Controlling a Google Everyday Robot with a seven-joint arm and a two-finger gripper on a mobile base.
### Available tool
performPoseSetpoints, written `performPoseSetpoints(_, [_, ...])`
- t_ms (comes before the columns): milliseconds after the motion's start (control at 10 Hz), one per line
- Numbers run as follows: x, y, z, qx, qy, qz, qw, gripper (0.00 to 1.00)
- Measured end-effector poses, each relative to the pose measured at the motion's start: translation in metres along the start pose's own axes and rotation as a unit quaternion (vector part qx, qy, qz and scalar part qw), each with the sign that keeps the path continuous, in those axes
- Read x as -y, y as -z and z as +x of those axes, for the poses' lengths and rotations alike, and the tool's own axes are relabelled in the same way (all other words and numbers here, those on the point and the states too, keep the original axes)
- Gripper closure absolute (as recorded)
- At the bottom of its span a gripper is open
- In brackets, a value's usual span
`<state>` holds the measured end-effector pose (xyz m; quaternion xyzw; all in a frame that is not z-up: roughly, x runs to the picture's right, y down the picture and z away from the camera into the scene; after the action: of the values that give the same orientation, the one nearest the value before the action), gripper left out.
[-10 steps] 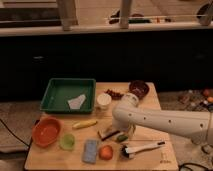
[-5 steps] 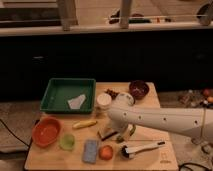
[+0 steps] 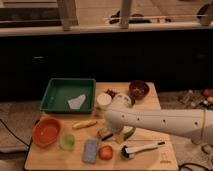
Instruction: Place eraser in tray
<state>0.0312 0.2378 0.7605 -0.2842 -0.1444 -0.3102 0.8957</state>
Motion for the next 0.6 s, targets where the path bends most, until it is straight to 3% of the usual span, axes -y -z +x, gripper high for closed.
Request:
performPoseSetpoints(200, [0.008,-0.002,-0.005,-0.002,-0.040,0.002,0.9992,0.20])
performPoseSetpoints(600, [0.016,-0.008,-0.004,-0.013,-0.108,0.007,0.9940,0.20])
